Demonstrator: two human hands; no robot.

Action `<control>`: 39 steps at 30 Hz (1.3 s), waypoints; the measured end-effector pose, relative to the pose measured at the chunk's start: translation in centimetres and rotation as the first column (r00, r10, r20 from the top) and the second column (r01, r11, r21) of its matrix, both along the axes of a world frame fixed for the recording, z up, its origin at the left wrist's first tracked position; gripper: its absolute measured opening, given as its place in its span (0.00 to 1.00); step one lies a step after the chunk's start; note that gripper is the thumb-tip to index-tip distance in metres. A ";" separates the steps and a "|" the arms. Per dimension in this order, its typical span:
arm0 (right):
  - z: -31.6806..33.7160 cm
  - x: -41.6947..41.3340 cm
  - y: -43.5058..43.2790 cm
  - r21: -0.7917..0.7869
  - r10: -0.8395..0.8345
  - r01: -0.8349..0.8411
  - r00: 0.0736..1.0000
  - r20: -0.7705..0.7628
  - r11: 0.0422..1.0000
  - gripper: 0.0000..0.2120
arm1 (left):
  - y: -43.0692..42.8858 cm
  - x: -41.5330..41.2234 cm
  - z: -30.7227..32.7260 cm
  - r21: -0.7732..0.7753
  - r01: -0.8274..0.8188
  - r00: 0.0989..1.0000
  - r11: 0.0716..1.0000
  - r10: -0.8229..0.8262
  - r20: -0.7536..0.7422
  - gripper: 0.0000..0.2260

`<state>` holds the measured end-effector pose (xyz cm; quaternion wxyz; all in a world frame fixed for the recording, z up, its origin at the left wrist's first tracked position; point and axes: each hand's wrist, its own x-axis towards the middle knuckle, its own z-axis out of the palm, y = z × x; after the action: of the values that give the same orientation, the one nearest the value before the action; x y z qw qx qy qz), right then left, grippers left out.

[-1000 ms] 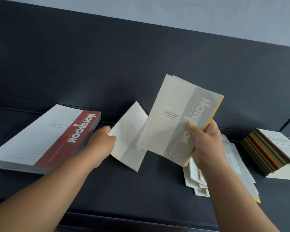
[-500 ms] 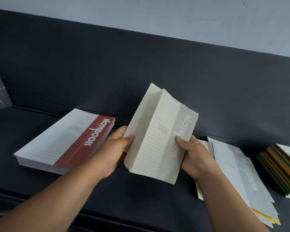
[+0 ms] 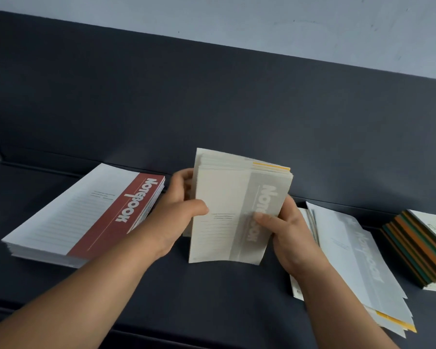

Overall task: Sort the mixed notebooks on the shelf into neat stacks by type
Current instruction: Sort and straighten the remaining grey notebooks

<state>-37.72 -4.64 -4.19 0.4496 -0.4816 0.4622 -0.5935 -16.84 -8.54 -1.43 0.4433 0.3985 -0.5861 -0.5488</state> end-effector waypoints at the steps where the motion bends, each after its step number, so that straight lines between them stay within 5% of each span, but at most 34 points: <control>1: 0.3 0.0 0.0 -0.009 -0.008 0.008 1.000 0.006 1.000 0.24 | 0.1 -0.2 -0.1 0.006 -0.001 1.000 1.000 0.001 -0.017 0.29; 10: 1.9 1.0 0.8 -0.036 -0.028 0.026 0.996 -0.079 0.999 0.28 | 0.7 -1.5 0.0 0.001 0.041 0.999 0.999 -0.041 -0.006 0.32; 16: 4.9 1.1 1.0 -0.198 -0.115 0.077 0.975 -0.190 0.977 0.33 | 0.7 -1.5 3.7 -0.236 -0.020 0.998 0.972 0.032 0.048 0.36; 22: 5.4 0.9 0.9 -0.193 -0.159 0.100 0.933 -0.322 0.976 0.18 | 0.6 -1.8 4.9 -0.362 -0.020 0.957 0.932 0.122 0.262 0.19; 28: 4.8 0.8 1.0 -0.126 -0.105 0.086 0.982 -0.158 0.988 0.25 | 0.5 -1.7 4.1 -0.222 -0.046 0.994 0.974 0.067 0.090 0.31; 31: 2.7 0.8 0.8 -0.033 -0.085 0.084 0.996 -0.011 0.996 0.23 | 0.5 -1.9 1.8 -0.048 -0.076 0.997 0.996 0.075 -0.022 0.27; 39: 0.3 1.0 0.6 0.138 -0.025 0.043 0.991 -0.129 0.989 0.20 | 0.5 -1.8 -0.5 0.071 0.007 0.993 0.997 -0.015 0.114 0.21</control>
<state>-36.76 -4.07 -3.89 0.4421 -0.4776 0.5387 -0.5351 -18.63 -8.04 -1.94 0.3915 0.4417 -0.5930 -0.5478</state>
